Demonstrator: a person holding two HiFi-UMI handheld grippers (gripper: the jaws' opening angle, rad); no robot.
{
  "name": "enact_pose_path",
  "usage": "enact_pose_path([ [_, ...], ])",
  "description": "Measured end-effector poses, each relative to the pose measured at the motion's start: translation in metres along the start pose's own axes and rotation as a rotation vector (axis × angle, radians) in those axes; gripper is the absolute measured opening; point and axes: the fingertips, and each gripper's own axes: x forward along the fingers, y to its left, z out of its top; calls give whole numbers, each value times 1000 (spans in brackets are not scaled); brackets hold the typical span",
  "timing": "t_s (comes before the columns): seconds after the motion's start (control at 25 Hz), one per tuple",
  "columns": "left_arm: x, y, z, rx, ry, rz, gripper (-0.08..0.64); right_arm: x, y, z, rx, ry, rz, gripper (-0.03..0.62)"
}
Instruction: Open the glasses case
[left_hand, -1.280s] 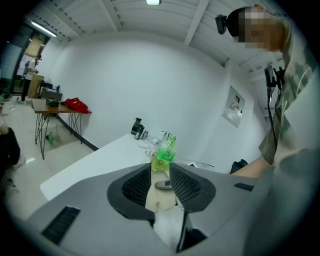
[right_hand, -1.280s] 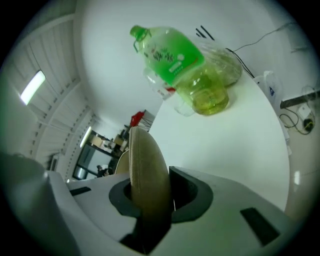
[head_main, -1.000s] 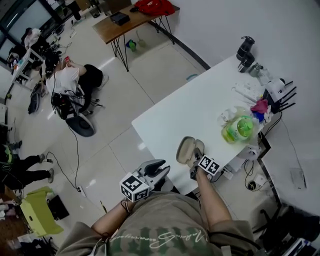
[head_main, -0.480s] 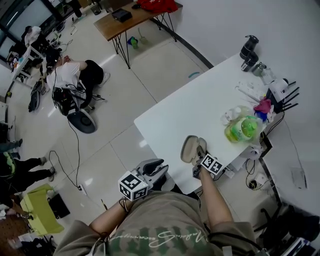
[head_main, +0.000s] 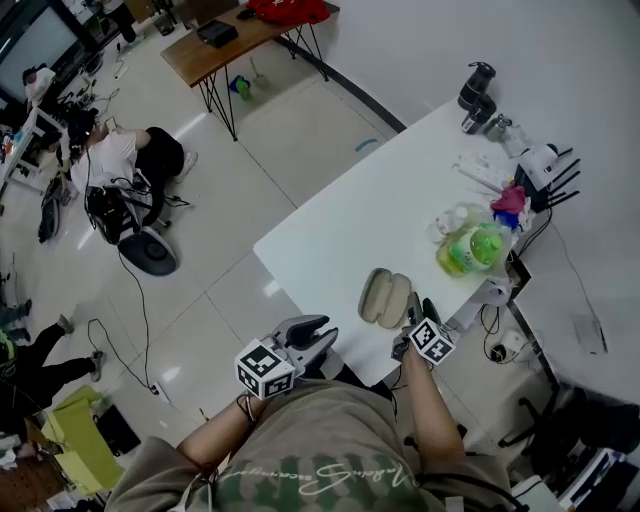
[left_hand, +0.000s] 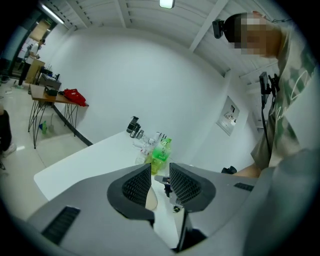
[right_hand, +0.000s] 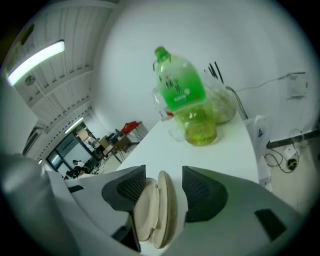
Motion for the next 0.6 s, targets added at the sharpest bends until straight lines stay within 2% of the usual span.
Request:
enact_pose_path([
  [0.08, 2, 0, 3, -3, -27, -45, 120, -29, 11, 20, -20, -105, 41, 208],
  [0.2, 7, -1, 9, -3, -61, -138, 120, -76, 52, 46, -58, -238, 199, 207],
  [0.28, 8, 1, 14, -18, -78, -198, 120, -110, 78, 54, -94, -298, 235, 207],
  [0.4, 4, 14, 29, -85, -128, -189, 118, -150, 124, 50, -125, -347, 284, 206],
  [0.48, 1, 17, 34, -115, -162, -169, 33, -174, 153, 45, -161, -355, 335, 206],
  [0.6, -4, 2, 31, -93, -172, -196, 8, -208, 180, 38, -205, -380, 398, 206],
])
